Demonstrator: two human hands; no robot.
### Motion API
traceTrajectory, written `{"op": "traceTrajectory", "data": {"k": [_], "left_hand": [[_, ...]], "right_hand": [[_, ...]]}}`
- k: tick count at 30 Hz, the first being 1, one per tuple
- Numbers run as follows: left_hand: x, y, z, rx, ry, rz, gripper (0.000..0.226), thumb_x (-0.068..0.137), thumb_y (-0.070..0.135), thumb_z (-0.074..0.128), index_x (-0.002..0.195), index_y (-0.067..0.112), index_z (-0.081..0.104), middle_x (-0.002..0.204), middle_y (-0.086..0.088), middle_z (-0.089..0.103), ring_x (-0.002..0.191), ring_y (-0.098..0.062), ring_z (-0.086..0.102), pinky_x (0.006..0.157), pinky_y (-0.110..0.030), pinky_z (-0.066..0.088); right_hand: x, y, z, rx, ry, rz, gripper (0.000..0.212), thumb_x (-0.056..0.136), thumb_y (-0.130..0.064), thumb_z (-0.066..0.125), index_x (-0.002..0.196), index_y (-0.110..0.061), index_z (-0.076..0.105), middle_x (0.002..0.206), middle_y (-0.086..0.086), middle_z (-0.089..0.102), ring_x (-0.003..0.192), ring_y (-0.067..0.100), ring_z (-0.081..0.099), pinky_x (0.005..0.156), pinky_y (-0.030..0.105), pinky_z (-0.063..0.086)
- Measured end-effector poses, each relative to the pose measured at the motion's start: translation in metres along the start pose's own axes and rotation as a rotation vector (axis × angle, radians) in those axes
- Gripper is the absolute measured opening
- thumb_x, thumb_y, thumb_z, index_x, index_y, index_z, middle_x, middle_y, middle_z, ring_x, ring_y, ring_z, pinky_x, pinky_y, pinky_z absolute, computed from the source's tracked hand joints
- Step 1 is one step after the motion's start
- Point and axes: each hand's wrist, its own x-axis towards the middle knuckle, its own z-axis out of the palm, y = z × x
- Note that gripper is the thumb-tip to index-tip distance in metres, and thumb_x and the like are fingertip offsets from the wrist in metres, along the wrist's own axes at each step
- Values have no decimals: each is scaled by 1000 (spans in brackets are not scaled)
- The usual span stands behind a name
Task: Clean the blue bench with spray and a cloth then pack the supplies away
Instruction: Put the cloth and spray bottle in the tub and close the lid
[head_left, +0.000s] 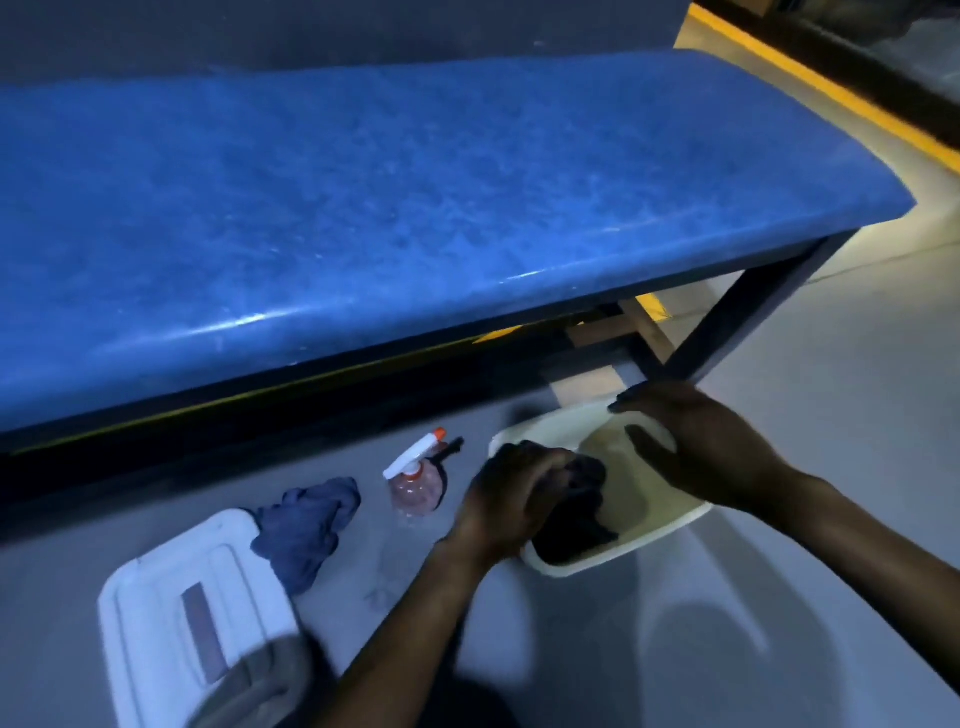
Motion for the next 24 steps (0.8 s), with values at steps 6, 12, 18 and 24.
{"op": "traceTrajectory", "data": {"k": [6,12,18,24], "left_hand": [[-71,-60,-91,-20,523,-354,24,104,34,50,112,24,70,107,8,72,100,-12,65,92,-34,50],[-115,-116,-116,-75,594,-609,28,104,35,50,123,21,65,120,0,68,115,-22,63,103,-47,50],[-149,-178,-110,201,317,-720,66,85,44,54,139,8,60,133,-24,62,125,-44,55,106,-48,44],[-170,-224,-91,432,60,-721,84,78,59,50,143,6,54,132,-40,54,118,-60,57,89,-65,53]], "right_hand": [[93,-74,88,-6,-227,-396,60,96,-50,49,144,-15,50,145,11,54,133,27,51,105,43,47],[159,-139,171,-113,-247,-629,42,88,-33,59,120,-5,64,107,17,70,88,35,69,73,40,55],[145,-140,158,-130,-215,-507,20,93,-32,50,102,-23,67,103,5,71,86,32,70,67,40,58],[115,-86,36,222,-163,-257,33,100,-43,42,105,-21,66,92,-7,69,84,20,68,75,37,55]]}}
